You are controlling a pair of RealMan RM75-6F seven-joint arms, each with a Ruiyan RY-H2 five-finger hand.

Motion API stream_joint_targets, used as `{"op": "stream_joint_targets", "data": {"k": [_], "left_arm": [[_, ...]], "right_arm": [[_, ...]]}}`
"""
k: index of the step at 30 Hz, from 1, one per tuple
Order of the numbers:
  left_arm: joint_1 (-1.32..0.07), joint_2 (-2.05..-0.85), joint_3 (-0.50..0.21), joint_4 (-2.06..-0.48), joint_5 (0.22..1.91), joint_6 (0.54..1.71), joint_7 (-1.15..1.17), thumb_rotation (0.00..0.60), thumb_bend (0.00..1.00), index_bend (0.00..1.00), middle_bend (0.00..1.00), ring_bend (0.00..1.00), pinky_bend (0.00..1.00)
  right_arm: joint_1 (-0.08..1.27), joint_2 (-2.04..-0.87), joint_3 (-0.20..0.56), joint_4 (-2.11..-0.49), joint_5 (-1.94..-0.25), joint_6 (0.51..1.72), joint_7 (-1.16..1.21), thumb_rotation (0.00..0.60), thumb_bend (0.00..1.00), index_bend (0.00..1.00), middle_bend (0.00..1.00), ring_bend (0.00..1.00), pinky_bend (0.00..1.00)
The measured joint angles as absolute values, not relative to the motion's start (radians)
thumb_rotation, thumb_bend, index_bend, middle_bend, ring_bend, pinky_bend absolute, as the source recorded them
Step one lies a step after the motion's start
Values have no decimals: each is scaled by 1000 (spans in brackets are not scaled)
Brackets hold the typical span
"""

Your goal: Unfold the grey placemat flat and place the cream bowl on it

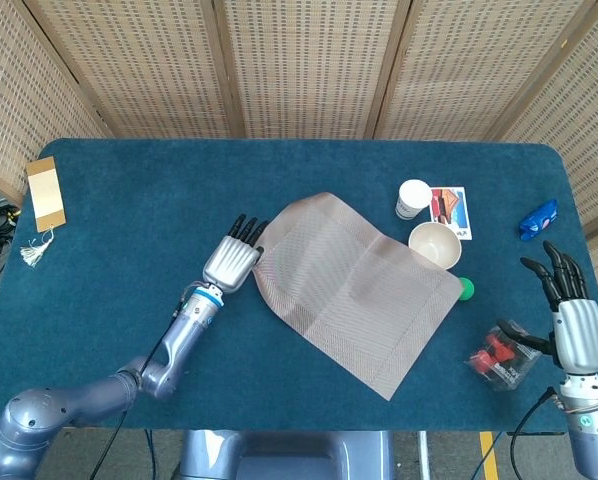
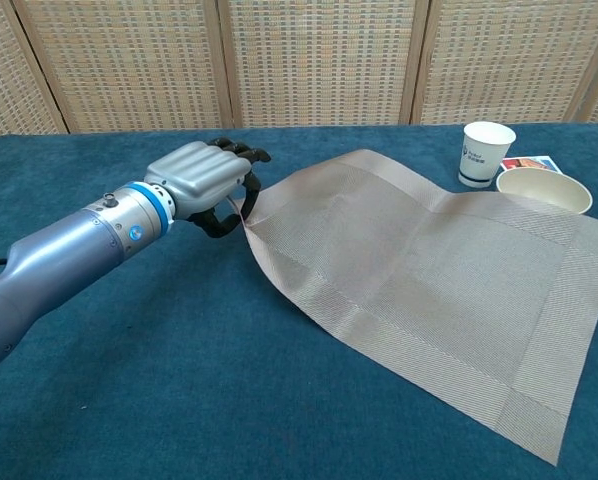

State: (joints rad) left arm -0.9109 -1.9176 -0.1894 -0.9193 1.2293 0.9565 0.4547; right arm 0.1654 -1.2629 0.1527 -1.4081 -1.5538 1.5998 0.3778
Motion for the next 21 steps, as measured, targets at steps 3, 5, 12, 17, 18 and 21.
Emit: {"op": "stream_joint_targets", "data": {"k": [3,5,12,17,18,21], "left_arm": [[-894,-1893,-183,-966,1237,975,457,600,525,660,0,0,0],[-881,-1873,-178,-1006,1241,988,458,600,525,660,0,0,0],[-817,-1786,-127,-1173,1276,1042,473,600,525,670,0,0,0],[-752,-1722,-63,-1309,1314,1095,488,600,525,677,0,0,0],[-741,-1712,-51,-1327,1322,1105,492,600,525,678,0,0,0],[-708,-1685,-15,-1377,1349,1131,507,600,525,679,0,0,0]], "right_arm": [[165,-1261,151,-1412,-1557,1602,374,600,219,208,0,0,0],[164,-1260,149,-1416,-1560,1604,373,600,218,208,0,0,0],[162,-1258,142,-1428,-1575,1610,368,600,219,208,0,0,0],[164,-1261,130,-1435,-1590,1607,352,600,219,208,0,0,0],[164,-1262,129,-1437,-1592,1607,349,600,218,208,0,0,0],[163,-1263,123,-1442,-1600,1610,340,600,217,208,0,0,0]]}}
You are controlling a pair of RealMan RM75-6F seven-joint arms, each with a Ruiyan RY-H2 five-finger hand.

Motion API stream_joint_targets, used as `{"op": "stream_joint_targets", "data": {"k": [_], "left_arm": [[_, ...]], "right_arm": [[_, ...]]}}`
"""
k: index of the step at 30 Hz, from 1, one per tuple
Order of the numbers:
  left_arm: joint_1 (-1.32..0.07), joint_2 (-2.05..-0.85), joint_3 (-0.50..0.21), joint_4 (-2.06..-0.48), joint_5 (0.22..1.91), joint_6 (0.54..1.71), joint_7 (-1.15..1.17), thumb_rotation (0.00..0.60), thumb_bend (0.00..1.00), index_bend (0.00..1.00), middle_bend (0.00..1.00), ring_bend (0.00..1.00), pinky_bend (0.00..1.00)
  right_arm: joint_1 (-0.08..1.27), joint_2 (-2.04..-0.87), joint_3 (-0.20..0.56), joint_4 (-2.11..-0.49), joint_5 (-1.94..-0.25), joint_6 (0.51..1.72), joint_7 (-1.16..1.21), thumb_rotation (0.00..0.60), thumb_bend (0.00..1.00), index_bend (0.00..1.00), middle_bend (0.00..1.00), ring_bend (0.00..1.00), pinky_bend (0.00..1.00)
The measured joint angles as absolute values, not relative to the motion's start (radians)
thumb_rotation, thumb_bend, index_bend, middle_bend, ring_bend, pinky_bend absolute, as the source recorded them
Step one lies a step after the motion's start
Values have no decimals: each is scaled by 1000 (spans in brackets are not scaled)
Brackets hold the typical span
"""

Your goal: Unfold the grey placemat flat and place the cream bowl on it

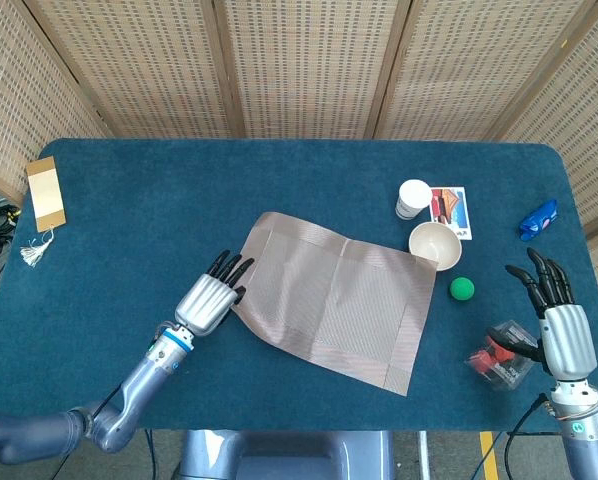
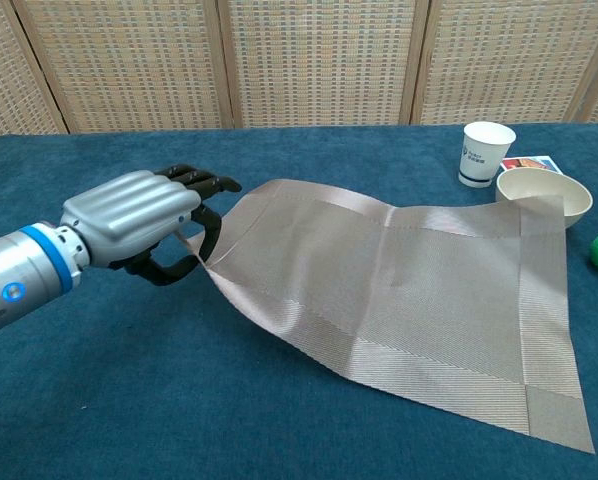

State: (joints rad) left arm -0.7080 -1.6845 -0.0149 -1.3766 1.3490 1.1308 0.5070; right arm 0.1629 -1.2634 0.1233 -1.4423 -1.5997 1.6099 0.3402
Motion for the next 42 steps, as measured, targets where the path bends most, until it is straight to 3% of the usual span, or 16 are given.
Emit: {"op": "stream_joint_targets", "data": {"k": [16,29,31,36,39,42], "left_arm": [[-554,-1601,161,-1562,1514,1245,556,600,524,679,0,0,0],[-487,-1577,189,-1583,1586,1267,554,600,524,676,0,0,0],[-482,-1571,188,-1585,1590,1266,554,600,512,625,0,0,0],[-469,-1547,183,-1600,1583,1251,543,600,317,114,0,0,0],[-461,-1537,178,-1610,1581,1250,528,600,235,6,0,0,0],[-451,-1525,178,-1619,1586,1255,507,600,210,0,0,0,0]], "right_arm": [[154,-1267,77,-1480,-1658,1618,281,600,216,208,0,0,0],[147,-1268,63,-1491,-1675,1626,266,600,216,208,0,0,0],[147,-1269,61,-1491,-1678,1626,262,600,216,208,0,0,0],[148,-1273,57,-1489,-1679,1619,250,600,216,208,0,0,0],[149,-1275,55,-1489,-1678,1615,243,600,217,208,0,0,0],[149,-1278,52,-1488,-1684,1615,237,600,216,208,0,0,0]]}}
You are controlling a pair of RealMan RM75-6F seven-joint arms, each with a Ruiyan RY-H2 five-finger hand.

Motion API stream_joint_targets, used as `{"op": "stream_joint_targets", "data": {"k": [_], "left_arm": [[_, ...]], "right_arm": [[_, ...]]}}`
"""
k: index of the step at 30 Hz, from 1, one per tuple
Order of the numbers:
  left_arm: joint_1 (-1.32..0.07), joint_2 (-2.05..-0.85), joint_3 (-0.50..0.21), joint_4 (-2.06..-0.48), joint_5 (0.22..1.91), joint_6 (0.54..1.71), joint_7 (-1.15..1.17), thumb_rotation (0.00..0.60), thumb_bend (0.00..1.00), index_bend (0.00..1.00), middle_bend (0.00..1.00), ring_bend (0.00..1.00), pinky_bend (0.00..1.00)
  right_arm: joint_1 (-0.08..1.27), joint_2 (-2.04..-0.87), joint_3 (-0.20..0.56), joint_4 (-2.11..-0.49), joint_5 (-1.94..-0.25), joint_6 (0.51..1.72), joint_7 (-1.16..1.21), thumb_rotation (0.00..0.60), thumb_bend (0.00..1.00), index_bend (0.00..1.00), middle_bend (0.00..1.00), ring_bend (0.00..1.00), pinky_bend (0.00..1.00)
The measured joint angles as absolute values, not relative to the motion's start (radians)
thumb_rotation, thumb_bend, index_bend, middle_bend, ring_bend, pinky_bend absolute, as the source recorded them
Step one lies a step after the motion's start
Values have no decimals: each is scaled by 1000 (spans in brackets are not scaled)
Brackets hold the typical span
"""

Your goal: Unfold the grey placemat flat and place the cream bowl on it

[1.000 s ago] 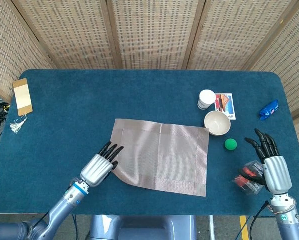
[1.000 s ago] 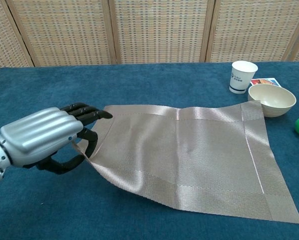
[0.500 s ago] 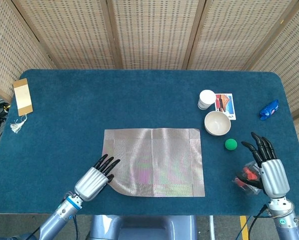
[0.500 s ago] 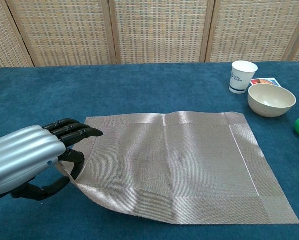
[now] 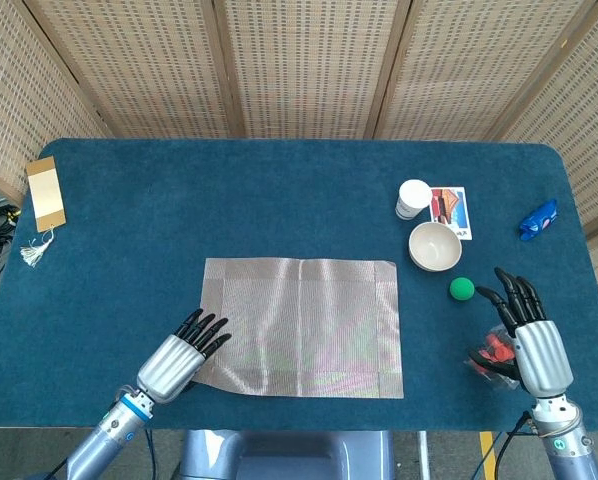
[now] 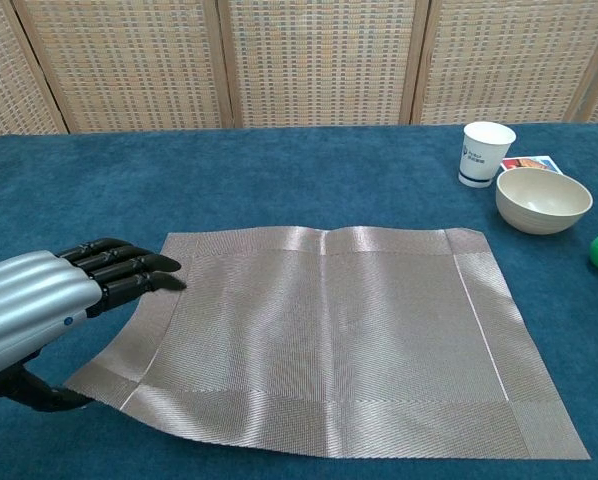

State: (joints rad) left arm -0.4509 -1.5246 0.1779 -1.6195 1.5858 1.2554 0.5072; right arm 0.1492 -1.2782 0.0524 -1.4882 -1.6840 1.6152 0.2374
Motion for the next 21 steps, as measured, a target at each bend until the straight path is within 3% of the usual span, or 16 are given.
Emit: {"op": "stream_joint_targets", "data": {"k": [7,21], "left_arm": [[-418,-1482,192,-1659,1628,1293,444,600,202,0,0,0,0],[-281,-1321,220,-1738,1675,1474,427,600,202,0,0,0,0]], "right_arm": [[148,-1280,41,-1493,-1697,1614,211,600,217,208,0,0,0],[150,-1299,33,-1498,-1688,1581,128,600,217,207,0,0,0]]}}
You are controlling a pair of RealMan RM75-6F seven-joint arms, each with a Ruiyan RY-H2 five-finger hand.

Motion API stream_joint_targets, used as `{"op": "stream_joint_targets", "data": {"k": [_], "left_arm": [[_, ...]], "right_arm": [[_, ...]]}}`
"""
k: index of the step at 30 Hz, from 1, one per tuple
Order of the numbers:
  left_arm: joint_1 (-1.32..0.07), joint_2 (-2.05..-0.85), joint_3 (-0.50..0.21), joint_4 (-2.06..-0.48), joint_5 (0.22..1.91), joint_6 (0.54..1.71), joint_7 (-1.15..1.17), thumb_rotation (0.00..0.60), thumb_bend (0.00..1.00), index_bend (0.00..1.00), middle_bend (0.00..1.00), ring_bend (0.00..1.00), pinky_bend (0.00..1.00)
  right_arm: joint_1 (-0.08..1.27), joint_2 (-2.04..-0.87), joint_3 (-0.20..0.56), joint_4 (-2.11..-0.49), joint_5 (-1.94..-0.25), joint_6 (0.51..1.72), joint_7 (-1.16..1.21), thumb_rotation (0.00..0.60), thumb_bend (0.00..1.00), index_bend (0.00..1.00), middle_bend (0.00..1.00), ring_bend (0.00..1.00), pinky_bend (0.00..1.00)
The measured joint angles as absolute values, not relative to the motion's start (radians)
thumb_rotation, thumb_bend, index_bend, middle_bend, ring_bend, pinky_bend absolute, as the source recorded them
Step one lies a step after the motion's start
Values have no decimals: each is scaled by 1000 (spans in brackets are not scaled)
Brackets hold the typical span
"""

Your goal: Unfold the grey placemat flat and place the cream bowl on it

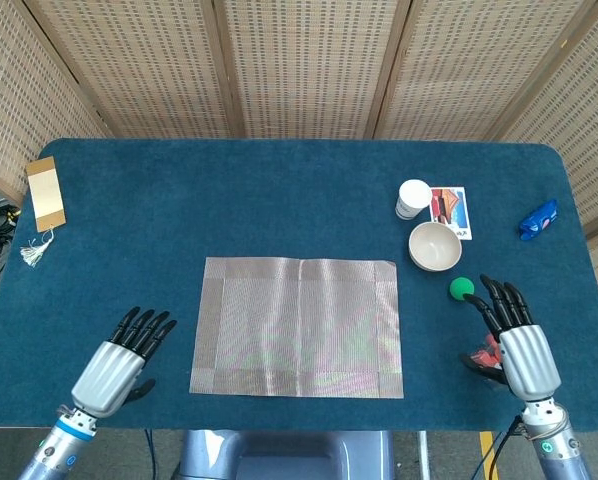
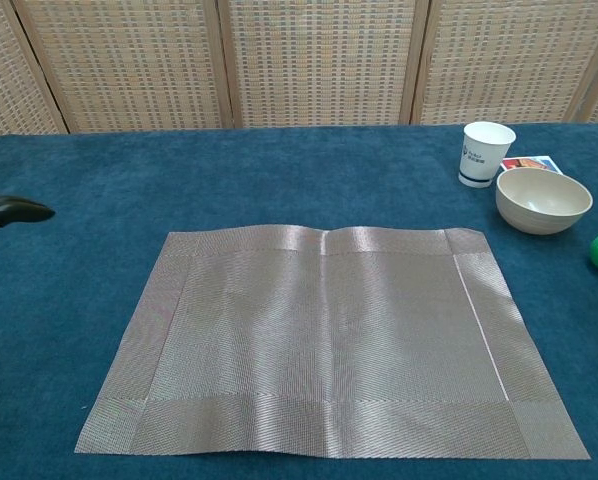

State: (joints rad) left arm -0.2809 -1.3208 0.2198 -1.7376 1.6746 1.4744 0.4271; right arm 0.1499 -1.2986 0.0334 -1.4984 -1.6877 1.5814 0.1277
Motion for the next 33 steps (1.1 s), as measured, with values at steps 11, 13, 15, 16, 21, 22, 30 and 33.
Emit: {"op": "stream_joint_targets", "data": {"k": [11,13,15,16,21,22,30,33], "left_arm": [[-221,-1261,159,-1688,1625,1558,327,600,203,1,0,0,0],[-217,-1255,139,-1679,1613,1564,310,600,203,1,0,0,0],[-214,-1252,118,-1663,1605,1573,303,600,203,1,0,0,0],[-212,-1252,110,-1655,1602,1576,302,600,203,1,0,0,0],[-207,-1251,76,-1637,1578,1572,281,600,203,1,0,0,0],[-207,-1250,72,-1636,1573,1570,277,600,203,1,0,0,0],[-206,-1246,36,-1612,1534,1528,246,600,203,0,0,0,0],[-206,-1249,28,-1605,1526,1516,239,600,203,0,0,0,0]], "right_arm": [[187,-1335,73,-1463,-1606,1494,102,600,219,207,0,0,0],[204,-1346,89,-1451,-1580,1461,95,600,219,209,0,0,0],[228,-1360,110,-1435,-1546,1419,76,600,219,214,0,0,0],[240,-1366,120,-1428,-1532,1401,62,600,219,218,0,0,0],[320,-1416,182,-1379,-1425,1276,-50,600,218,224,0,0,0],[338,-1427,194,-1366,-1401,1251,-71,600,218,224,0,0,0],[462,-1556,263,-1185,-1254,1107,-179,600,218,246,0,0,0],[485,-1590,272,-1129,-1237,1085,-183,600,219,304,0,0,0]]}}
